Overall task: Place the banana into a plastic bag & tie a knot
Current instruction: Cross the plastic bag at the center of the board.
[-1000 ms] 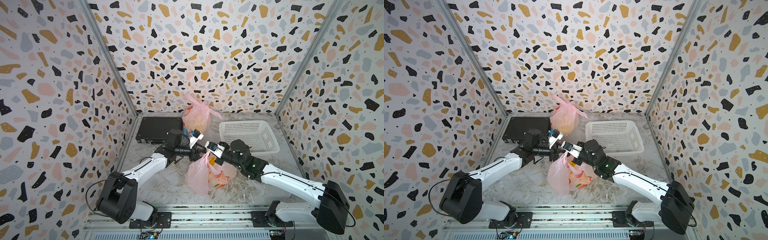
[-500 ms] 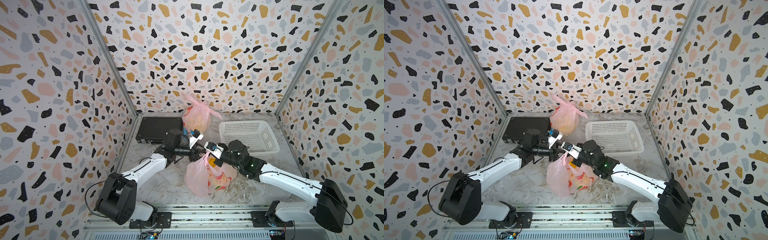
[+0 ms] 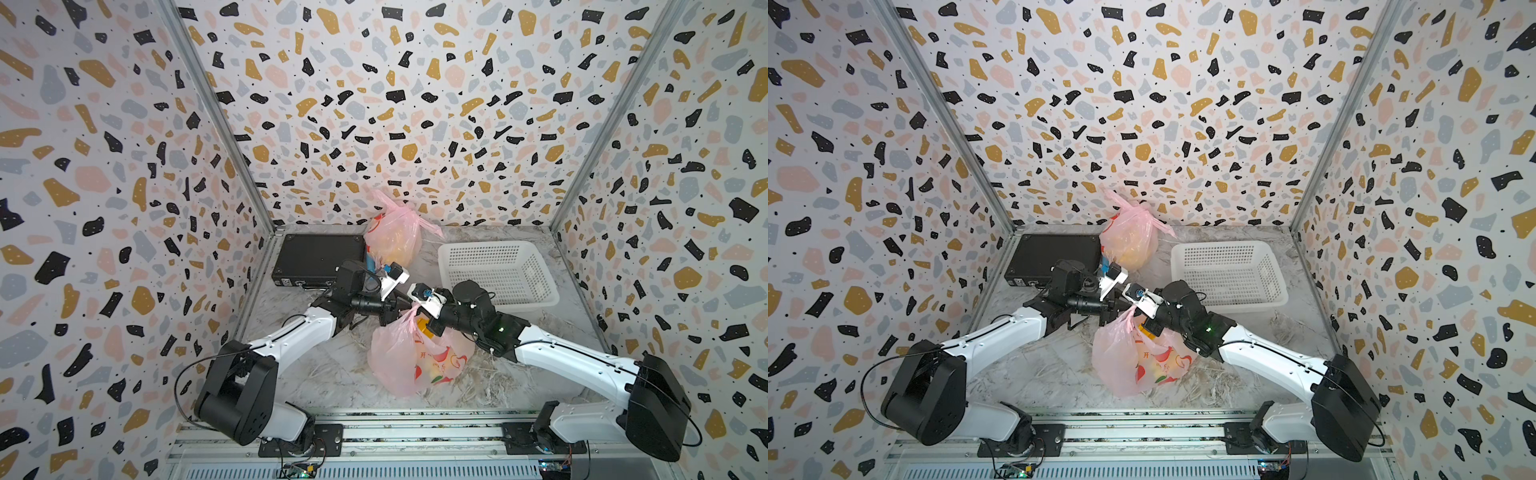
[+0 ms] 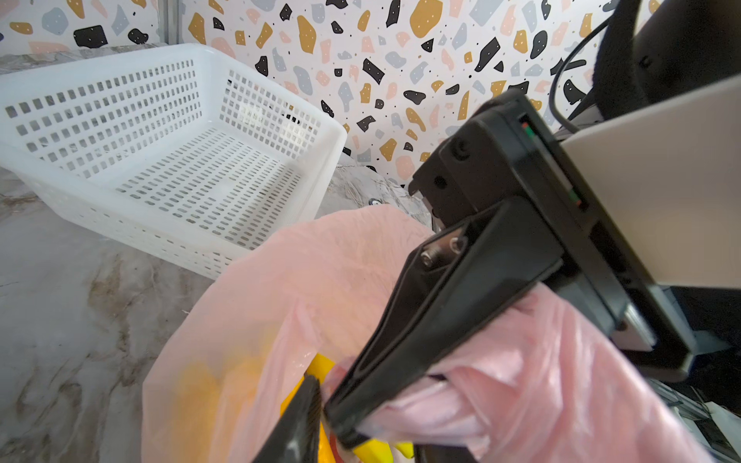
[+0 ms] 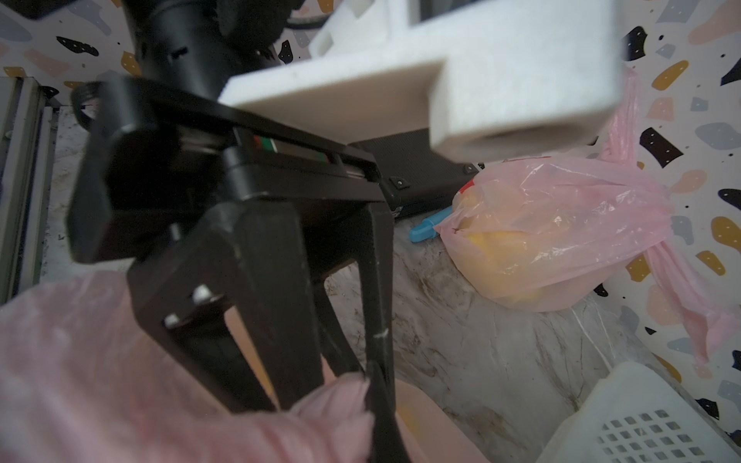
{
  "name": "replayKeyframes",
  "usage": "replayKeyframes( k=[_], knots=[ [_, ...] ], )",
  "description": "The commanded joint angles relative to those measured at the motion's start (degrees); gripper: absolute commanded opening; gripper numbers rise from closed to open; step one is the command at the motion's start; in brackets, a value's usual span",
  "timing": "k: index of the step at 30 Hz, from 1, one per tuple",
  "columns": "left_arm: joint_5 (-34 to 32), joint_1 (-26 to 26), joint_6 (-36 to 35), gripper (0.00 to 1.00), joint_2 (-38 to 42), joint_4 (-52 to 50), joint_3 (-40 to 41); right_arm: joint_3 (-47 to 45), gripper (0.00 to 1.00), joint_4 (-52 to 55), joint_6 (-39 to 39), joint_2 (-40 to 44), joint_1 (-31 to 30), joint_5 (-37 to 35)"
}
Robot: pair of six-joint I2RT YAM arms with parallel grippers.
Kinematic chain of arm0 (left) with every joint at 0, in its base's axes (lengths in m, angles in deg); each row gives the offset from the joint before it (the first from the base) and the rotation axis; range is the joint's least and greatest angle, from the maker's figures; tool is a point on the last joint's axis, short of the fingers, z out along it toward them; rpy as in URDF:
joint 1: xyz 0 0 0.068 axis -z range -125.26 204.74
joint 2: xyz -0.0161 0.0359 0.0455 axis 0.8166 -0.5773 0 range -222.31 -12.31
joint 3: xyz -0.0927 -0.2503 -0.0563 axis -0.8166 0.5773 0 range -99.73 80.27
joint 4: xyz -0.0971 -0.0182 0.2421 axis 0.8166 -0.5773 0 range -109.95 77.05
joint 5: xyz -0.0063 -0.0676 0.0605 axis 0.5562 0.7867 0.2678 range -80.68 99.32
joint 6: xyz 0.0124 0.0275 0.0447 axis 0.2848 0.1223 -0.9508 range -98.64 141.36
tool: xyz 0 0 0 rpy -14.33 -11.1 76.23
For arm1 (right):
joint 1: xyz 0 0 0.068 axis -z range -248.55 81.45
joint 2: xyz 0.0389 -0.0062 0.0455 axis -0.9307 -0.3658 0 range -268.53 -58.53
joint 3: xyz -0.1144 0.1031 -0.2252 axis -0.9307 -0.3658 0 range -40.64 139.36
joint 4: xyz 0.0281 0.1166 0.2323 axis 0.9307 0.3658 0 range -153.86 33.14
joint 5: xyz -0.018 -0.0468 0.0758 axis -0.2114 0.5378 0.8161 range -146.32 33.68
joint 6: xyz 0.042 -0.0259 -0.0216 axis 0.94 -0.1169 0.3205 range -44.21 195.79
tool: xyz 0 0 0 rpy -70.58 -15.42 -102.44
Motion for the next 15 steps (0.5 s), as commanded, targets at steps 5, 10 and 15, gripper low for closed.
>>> replayKeyframes(
  k=[5, 10, 15],
  knots=[
    [0.1, 0.4, -0.7, 0.17, -0.1, 0.9, 0.6, 3.2, 0.0, 1.9, 1.7, 0.2, -0.1, -0.5],
    [-0.2, 0.7, 0.0, 0.19, 0.4, 1.4, 0.6, 3.8, 0.0, 2.3, 2.4, 0.0, -0.2, 0.2],
    [-0.2, 1.0, 0.4, 0.24, -0.4, 2.0, 0.2, 4.1, 0.0, 2.5, 3.1, -0.4, -0.2, 1.6]
  ],
)
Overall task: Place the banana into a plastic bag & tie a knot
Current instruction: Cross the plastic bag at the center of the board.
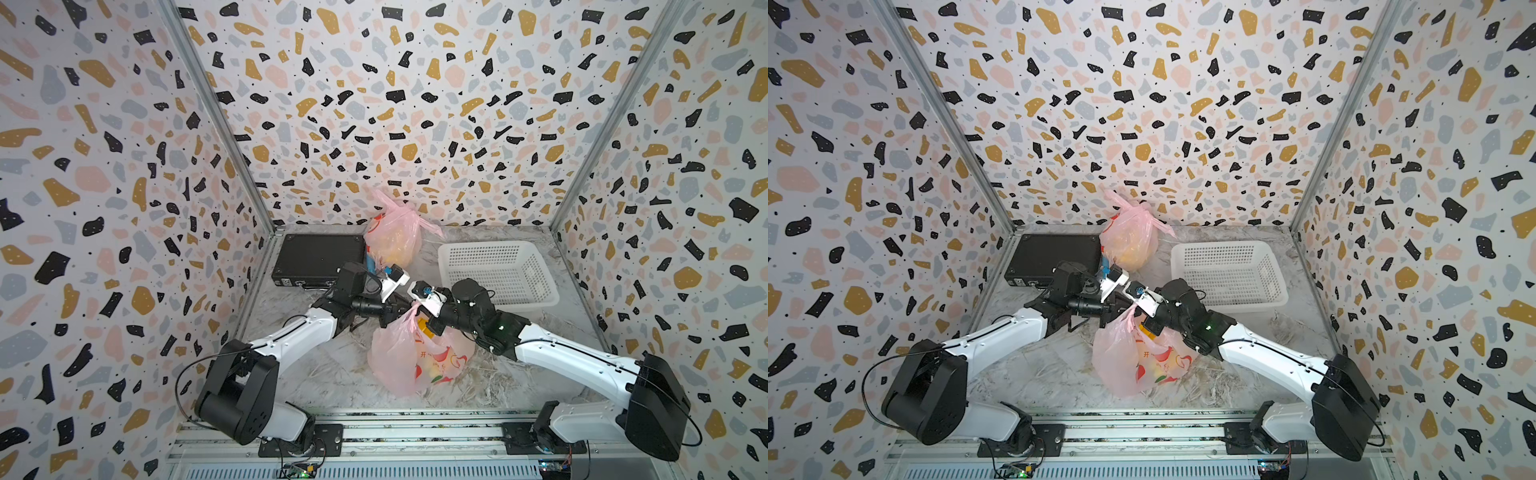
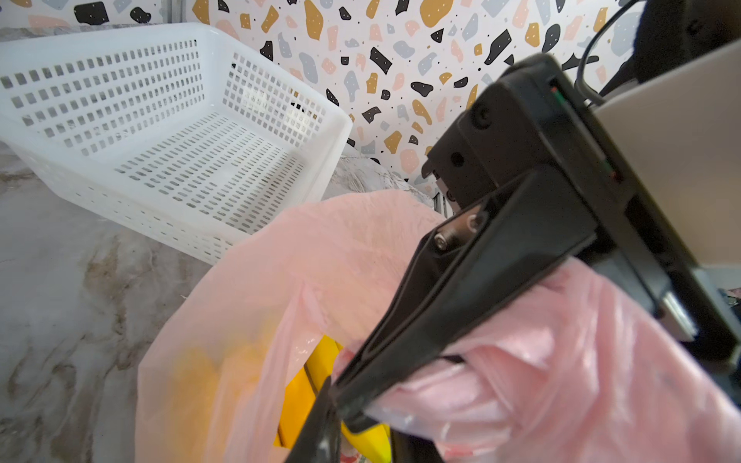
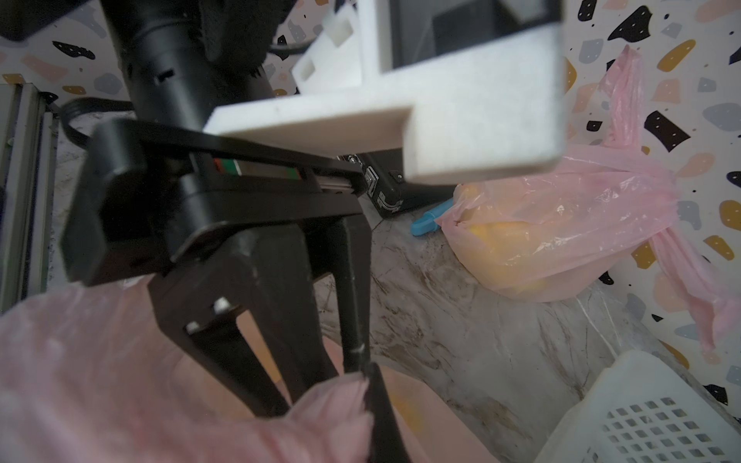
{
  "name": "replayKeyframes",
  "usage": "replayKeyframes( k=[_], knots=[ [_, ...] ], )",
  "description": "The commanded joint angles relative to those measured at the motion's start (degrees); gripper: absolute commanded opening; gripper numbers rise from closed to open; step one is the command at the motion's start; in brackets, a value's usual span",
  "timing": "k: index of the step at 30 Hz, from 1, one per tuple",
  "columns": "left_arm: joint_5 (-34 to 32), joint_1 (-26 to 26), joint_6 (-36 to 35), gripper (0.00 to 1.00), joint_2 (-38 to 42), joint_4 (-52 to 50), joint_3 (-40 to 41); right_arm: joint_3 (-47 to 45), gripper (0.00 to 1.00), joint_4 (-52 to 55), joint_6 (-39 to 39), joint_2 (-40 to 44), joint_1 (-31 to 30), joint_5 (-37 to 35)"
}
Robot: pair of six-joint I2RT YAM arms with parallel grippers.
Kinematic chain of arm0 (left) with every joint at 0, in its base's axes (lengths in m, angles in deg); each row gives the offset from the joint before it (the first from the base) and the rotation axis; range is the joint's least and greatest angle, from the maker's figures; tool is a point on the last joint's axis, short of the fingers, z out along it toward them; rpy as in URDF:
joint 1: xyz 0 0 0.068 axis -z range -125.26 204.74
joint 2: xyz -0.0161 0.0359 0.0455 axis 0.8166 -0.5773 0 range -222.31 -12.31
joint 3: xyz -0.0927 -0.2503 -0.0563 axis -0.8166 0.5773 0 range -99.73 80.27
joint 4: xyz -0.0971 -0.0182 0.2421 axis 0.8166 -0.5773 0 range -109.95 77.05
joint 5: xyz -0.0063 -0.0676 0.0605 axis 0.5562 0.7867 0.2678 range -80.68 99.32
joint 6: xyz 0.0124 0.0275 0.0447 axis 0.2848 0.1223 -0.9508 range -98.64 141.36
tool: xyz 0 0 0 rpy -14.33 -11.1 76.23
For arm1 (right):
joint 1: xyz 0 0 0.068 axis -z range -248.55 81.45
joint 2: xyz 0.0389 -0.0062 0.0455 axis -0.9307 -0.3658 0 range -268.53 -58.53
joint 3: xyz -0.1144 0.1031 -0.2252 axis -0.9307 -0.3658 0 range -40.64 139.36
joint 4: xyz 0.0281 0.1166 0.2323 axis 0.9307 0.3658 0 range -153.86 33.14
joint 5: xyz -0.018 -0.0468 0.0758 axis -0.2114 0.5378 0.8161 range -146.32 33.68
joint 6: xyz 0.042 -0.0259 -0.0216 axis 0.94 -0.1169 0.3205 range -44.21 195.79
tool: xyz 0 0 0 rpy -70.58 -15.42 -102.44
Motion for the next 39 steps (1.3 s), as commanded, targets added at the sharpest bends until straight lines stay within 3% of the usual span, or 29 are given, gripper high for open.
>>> replayKeyframes(
  k=[1, 5, 10, 18, 20, 23, 29, 34, 39],
  knots=[
    [1.1, 0.6, 0.4, 0.24, -0.4, 3.0, -0.3, 2.9, 0.0, 0.7, 1.6, -0.3, -0.3, 1.5],
    [1.2, 1.1, 0.5, 0.22, -0.6, 3.5, -0.5, 2.9, 0.0, 0.6, 2.4, -0.6, -0.3, 2.3],
    [0.5, 1.1, 1.0, 0.0, -0.7, 3.9, -0.6, 3.0, 0.0, 1.3, 2.6, -0.8, -0.3, 2.9],
    [-3.5, 1.1, 2.9, 0.0, 0.3, 5.5, 0.4, 3.6, 0.0, 5.3, 3.4, -0.4, -0.3, 3.2],
    [-6.1, 1.1, 3.3, 0.0, 0.7, 5.3, 0.5, 3.9, 0.05, 7.2, 4.0, 0.2, -0.3, 3.0],
    [-10.4, 1.1, 3.8, 0.0, 1.1, 4.8, 0.6, 3.5, 0.22, 10.7, 5.2, 2.0, -0.3, 2.6],
    [-13.0, 1.0, 4.7, 0.0, 1.6, 5.2, 0.8, 2.7, 0.37, 15.5, 8.3, 6.3, -0.3, 0.5],
    [-15.1, 1.0, 4.8, 0.0, 3.0, 5.2, 1.5, 2.3, 0.46, 21.6, 11.0, 10.8, -0.3, -0.7],
    [-16.7, 1.0, 5.4, 0.0, 4.7, 5.3, 1.9, 1.9, 0.48, 25.3, 17.6, 15.6, -0.3, 3.9]
  ],
)
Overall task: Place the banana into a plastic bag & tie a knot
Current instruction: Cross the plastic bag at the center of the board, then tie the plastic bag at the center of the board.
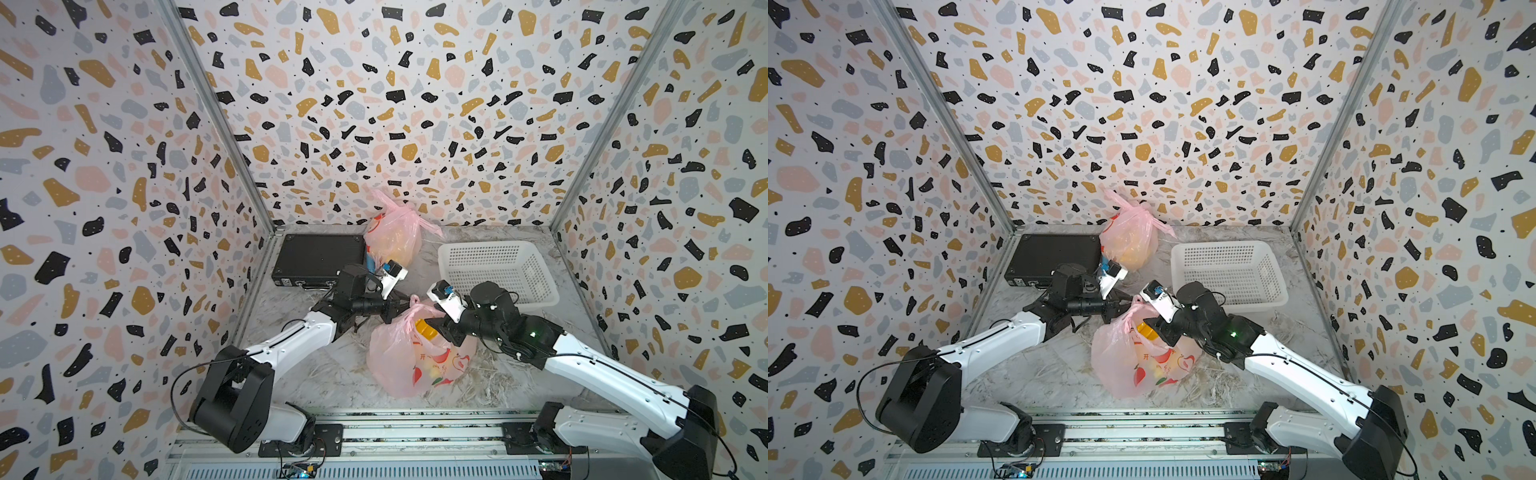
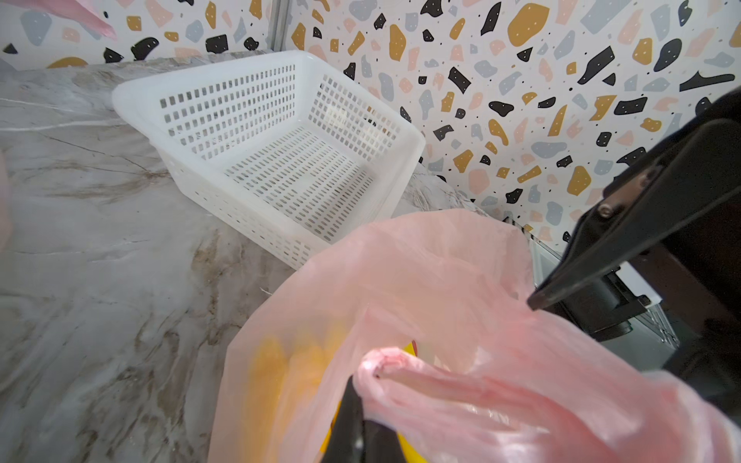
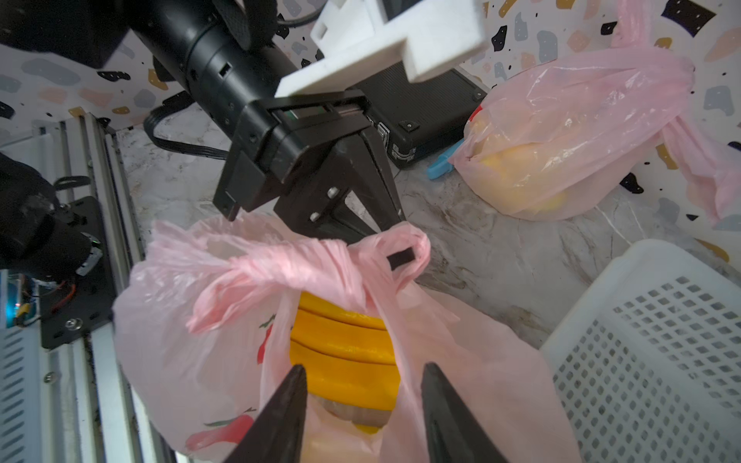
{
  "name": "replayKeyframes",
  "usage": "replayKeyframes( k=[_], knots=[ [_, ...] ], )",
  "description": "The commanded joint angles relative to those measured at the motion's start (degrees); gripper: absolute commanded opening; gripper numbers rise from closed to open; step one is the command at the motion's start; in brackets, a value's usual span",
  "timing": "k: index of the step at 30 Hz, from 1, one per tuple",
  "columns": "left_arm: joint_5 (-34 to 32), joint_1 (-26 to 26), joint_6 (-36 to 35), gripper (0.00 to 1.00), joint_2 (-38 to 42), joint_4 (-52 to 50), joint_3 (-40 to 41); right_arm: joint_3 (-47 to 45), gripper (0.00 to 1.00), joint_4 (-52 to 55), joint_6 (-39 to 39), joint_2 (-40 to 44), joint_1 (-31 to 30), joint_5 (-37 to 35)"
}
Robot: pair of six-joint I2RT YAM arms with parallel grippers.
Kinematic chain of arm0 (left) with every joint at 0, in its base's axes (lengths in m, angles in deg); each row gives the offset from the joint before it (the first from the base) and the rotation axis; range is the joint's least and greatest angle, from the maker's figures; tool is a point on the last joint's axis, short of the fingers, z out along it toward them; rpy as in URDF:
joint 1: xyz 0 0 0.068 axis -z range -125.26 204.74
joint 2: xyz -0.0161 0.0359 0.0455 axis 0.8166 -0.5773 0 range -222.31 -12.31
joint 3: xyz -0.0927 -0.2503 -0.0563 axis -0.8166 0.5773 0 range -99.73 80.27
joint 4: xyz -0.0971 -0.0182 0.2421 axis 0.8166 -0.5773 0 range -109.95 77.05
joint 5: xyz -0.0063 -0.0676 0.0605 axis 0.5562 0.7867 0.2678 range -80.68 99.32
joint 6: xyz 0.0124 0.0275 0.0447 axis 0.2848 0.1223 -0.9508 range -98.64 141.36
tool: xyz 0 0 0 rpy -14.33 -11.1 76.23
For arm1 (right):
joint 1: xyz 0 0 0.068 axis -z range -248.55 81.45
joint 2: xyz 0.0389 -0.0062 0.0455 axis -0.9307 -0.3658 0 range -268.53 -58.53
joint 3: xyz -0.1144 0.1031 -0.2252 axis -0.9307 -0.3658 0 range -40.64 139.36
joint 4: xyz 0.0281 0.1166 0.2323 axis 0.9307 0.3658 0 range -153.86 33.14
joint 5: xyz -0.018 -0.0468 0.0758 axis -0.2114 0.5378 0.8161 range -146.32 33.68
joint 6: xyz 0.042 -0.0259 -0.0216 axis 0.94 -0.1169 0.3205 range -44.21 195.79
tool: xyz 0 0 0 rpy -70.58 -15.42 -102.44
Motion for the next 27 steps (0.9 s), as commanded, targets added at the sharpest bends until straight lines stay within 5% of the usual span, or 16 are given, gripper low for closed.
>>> replayKeyframes(
  k=[1, 7, 27],
  knots=[
    [-1.8, -0.3, 0.7, 0.0, 2.2, 3.0, 0.9, 0.0, 0.46, 4.3, 7.4, 2.7, -0.1, 5.4],
    [-3.6, -0.3, 1.6, 0.0, 3.5, 3.9, 1.5, -0.6, 0.39, -0.9, 16.6, 0.7, -1.5, 15.4],
    [-4.5, -0.3, 2.2, 0.0, 5.6, 4.9, 2.9, 1.4, 0.44, -10.8, 28.1, -7.8, -5.4, 4.9]
  ],
)
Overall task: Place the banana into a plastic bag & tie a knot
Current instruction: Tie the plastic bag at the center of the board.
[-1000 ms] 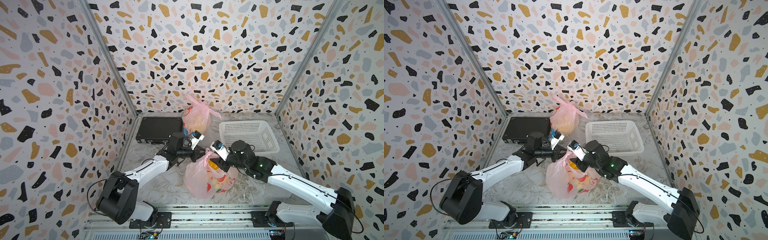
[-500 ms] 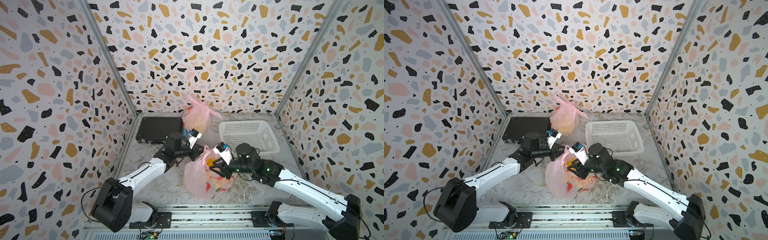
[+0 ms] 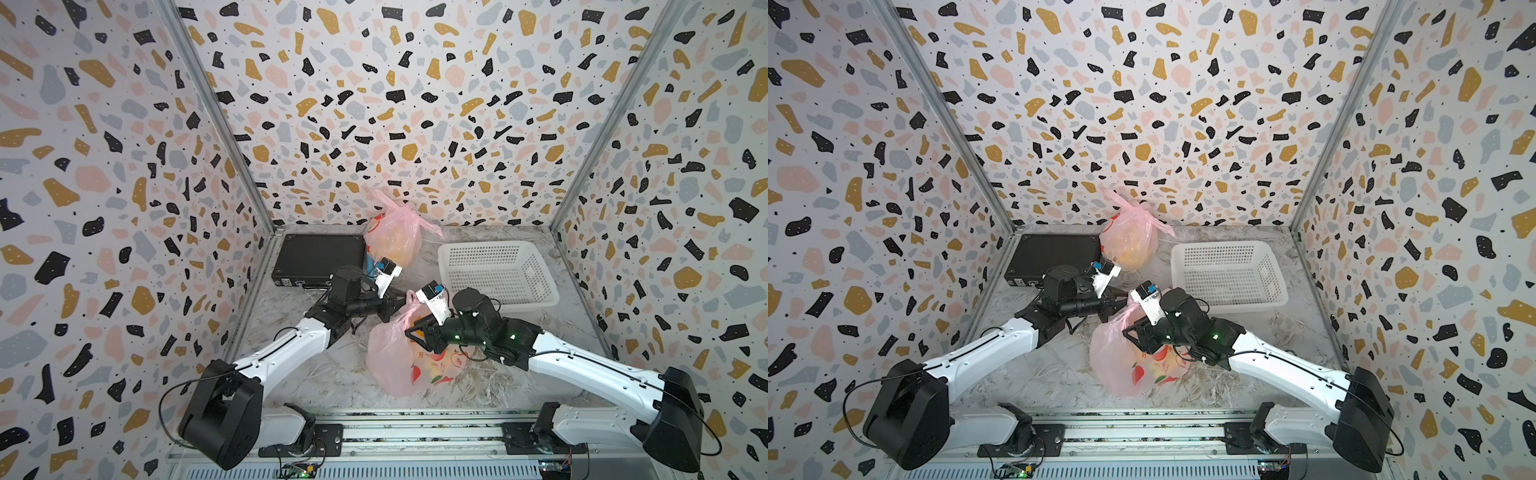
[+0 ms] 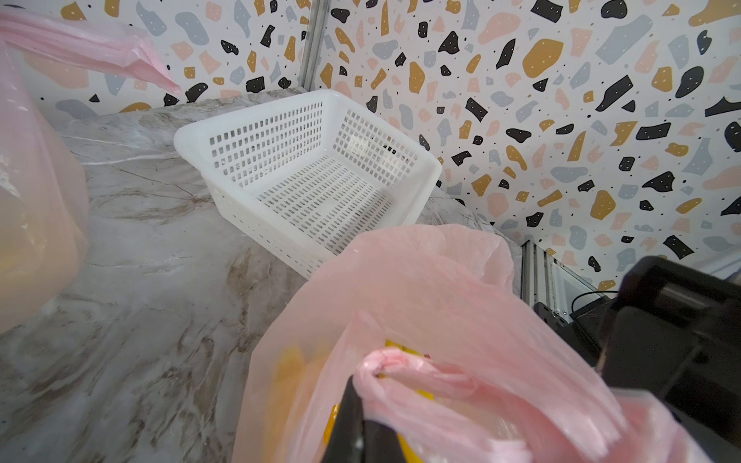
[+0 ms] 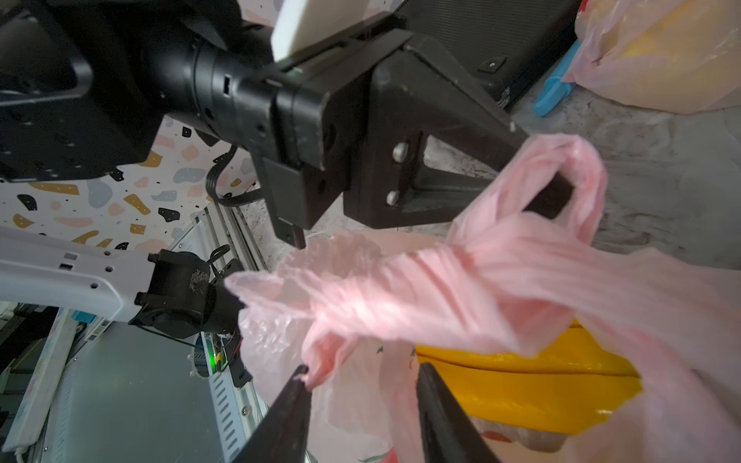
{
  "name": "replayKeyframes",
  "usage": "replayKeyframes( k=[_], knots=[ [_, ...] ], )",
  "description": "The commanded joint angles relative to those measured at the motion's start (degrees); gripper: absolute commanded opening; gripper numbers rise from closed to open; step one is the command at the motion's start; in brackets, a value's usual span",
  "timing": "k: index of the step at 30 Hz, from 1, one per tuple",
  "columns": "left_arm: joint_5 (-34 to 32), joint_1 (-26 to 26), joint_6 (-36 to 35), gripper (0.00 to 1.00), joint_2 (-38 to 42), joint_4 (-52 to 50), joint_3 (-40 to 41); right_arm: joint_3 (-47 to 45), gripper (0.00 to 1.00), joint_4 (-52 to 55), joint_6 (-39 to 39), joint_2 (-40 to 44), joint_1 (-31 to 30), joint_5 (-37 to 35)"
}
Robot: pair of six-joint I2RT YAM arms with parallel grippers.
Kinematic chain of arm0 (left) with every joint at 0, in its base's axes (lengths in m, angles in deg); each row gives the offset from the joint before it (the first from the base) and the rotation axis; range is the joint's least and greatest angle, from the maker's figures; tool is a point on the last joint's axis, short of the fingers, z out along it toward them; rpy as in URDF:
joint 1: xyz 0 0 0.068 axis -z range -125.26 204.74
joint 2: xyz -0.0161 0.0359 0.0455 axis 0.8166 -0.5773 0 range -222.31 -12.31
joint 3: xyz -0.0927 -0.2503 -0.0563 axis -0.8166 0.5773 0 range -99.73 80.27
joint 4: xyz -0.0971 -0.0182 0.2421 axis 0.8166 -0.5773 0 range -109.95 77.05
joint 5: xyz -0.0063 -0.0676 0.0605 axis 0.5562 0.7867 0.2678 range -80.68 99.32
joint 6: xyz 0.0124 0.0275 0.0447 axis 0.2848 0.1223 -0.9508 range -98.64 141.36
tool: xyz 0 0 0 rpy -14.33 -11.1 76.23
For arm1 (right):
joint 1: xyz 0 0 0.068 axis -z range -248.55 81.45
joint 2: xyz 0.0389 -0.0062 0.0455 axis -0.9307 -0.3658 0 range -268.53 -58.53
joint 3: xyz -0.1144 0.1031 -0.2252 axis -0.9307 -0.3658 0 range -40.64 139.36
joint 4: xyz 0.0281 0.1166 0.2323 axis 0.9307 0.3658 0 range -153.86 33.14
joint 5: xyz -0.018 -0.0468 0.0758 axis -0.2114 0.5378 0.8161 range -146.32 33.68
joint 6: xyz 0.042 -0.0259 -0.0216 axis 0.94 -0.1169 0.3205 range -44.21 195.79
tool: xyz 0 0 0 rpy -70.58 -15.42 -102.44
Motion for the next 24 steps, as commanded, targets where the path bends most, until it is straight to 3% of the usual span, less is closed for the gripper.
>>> replayKeyframes(
  k=[1, 24],
  knots=[
    [-0.1, -0.3, 0.2, 0.0, 1.6, 2.7, 0.8, 2.5, 0.43, -2.0, 1.7, 0.1, -0.5, -1.8],
    [-0.2, -0.3, 0.0, 0.0, 1.9, 2.6, 1.3, 3.8, 0.41, -3.3, 4.5, 1.2, -1.3, -1.0]
  ],
)
